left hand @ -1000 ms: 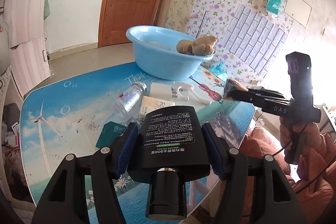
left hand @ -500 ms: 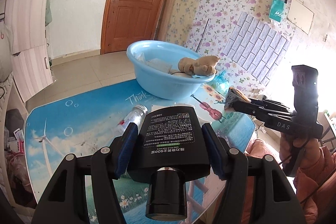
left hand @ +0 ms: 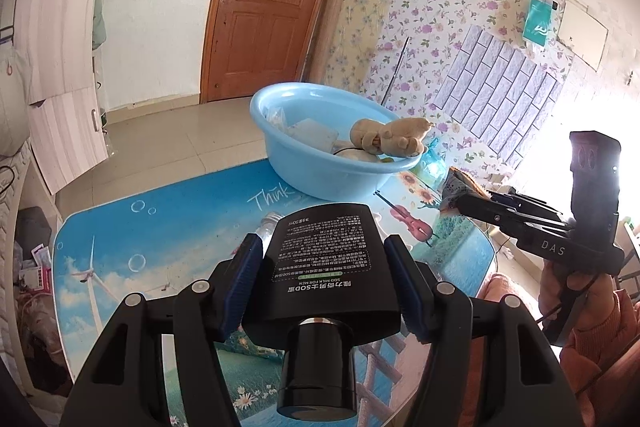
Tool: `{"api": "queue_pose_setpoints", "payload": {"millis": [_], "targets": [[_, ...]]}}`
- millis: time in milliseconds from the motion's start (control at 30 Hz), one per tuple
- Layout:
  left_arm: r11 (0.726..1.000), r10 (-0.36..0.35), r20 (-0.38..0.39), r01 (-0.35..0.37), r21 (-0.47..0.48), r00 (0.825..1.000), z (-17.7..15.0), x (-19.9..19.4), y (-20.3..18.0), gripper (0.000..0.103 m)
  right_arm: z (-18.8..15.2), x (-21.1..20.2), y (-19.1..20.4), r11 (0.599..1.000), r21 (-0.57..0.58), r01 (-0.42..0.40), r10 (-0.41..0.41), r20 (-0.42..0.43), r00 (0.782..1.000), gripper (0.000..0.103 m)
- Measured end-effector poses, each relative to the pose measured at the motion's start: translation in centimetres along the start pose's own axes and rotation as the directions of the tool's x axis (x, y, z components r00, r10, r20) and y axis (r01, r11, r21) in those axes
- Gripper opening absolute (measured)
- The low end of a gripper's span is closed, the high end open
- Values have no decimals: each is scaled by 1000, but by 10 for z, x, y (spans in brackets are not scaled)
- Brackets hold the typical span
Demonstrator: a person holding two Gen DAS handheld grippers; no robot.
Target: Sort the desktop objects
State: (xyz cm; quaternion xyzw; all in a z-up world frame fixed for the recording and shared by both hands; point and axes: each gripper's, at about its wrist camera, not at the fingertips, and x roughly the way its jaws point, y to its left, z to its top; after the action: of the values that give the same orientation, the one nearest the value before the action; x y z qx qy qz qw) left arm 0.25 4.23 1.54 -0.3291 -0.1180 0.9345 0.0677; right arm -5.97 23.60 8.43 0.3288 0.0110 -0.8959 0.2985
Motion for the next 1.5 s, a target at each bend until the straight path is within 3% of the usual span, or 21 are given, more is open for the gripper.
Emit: {"api": "queue_pose_setpoints", "payload": {"millis": [533, 600, 800, 833, 900, 967, 1100, 1233, 1367, 1500], "targets": [[998, -43, 17, 42, 52, 999, 72, 55, -20, 60, 45, 13, -25, 1000, 8, 2, -2, 67, 998, 30], [997, -46, 26, 45, 56, 999, 81, 65, -21, 45, 51, 21, -29, 1000, 8, -3, 2, 68, 998, 30], [996, -48, 41, 45, 72, 998, 102, 80, -17, 45, 67, 53, -39, 1000, 7, -12, 11, 51, 999, 30], [996, -49, 35, 46, 81, 998, 100, 79, -17, 45, 69, 58, -41, 1000, 5, -13, 12, 48, 999, 30], [994, -39, 14, 37, 104, 999, 91, 76, -14, 65, 73, 66, -43, 1000, 4, -9, 9, 45, 999, 30], [993, -17, -20, 19, 118, 1000, 76, 75, -9, 74, 75, 73, -46, 1000, 13, -17, 16, 44, 999, 30], [996, 46, -121, -36, 85, 992, 40, 82, 15, 75, 79, 86, -46, 999, 14, -38, 37, 36, 999, 30], [995, 94, -176, -88, 42, 980, 11, 83, 37, 75, 80, 96, -43, 999, 10, -39, 39, 14, 999, 30], [996, 93, -220, -93, 13, 971, -4, 89, 49, 76, 77, 93, -39, 1000, 17, -21, 21, 7, 1000, 31], [996, 86, -243, -88, 4, 966, -13, 96, 53, 79, 73, 82, -38, 1000, 28, 2, -3, 22, 1000, 41]]}}
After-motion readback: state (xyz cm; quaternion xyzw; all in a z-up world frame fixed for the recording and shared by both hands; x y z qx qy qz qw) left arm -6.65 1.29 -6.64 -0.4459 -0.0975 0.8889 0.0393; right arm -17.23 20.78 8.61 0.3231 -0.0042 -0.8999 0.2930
